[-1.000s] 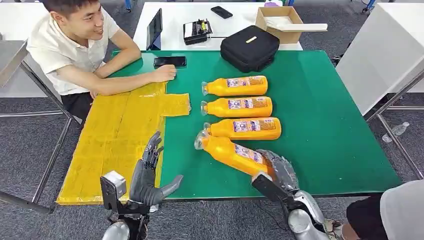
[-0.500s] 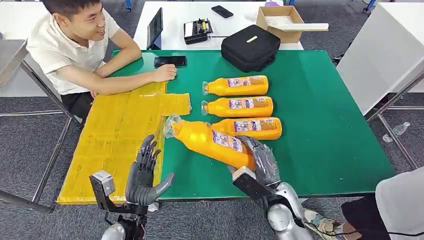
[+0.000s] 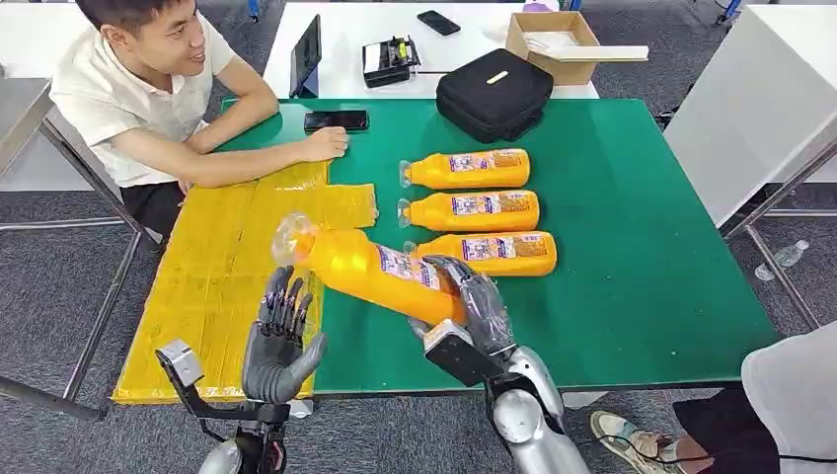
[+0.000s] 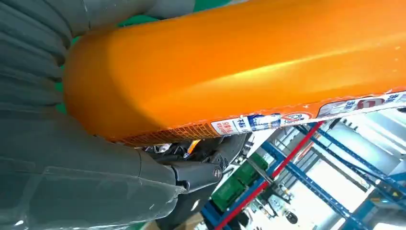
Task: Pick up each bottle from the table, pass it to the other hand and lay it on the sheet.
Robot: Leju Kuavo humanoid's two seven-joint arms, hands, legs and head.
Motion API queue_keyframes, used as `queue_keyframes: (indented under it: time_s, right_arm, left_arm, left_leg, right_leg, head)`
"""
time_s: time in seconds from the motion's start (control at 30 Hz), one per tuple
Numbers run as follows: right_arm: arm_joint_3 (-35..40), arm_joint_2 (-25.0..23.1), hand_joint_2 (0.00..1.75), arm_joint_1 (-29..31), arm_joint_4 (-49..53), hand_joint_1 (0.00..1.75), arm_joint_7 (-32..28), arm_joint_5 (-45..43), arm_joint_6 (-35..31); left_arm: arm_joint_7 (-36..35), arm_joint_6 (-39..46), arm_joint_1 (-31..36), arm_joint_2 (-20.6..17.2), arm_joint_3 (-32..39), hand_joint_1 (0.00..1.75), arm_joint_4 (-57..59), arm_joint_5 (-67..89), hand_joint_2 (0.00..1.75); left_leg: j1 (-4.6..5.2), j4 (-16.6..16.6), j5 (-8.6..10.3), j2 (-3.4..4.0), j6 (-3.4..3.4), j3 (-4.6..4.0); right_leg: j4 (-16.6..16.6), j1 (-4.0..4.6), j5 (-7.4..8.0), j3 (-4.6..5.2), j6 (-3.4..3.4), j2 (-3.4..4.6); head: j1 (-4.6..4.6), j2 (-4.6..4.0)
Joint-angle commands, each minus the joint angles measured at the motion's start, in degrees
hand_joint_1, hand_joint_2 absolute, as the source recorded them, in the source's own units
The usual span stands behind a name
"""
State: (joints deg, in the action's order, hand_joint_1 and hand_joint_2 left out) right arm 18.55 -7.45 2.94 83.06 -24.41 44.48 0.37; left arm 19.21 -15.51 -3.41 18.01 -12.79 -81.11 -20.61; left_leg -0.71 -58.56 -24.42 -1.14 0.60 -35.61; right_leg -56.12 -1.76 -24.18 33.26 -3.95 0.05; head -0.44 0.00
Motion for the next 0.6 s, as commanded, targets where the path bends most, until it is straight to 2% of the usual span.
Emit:
queue_keyframes:
  time_s: [0.03, 0.33, 0.6]
  right_arm:
    - [4.24, 0.12, 1.75, 2.8, -7.09, 1.75, 1.57, 0.95, -1.04]
    - [5.63, -2.15, 1.75, 3.61, -10.6, 1.75, 3.56, 2.16, -1.23]
    - [7.9, -2.2, 1.75, 2.52, -8.36, 1.75, 2.54, 3.07, -2.14]
  left_arm:
    - [-1.15, -2.27, 1.22, 0.67, -3.29, 0.0, 2.07, 0.75, 1.75]
    - [-1.17, -3.74, 1.38, 0.76, -2.91, 0.0, 2.02, -1.24, 1.75]
    - [-0.69, -3.02, 3.09, 1.06, -2.53, 0.0, 4.77, -1.37, 1.75]
  left_leg:
    - [-0.06, 0.02, -0.1, 0.14, 0.0, 0.22]
    - [-0.04, 0.01, -0.07, 0.15, 0.01, 0.14]
    - [-0.02, 0.03, -0.04, 0.05, 0.01, 0.06]
  right_leg:
    - [0.08, 0.11, -0.06, -0.23, 0.25, 0.02]
    - [0.05, 0.09, -0.03, -0.14, 0.24, 0.05]
    - [0.06, 0.05, -0.03, -0.07, 0.15, -0.01]
  head:
    - [-0.02, 0.0]
    - [0.0, 0.0]
    - [0.0, 0.0]
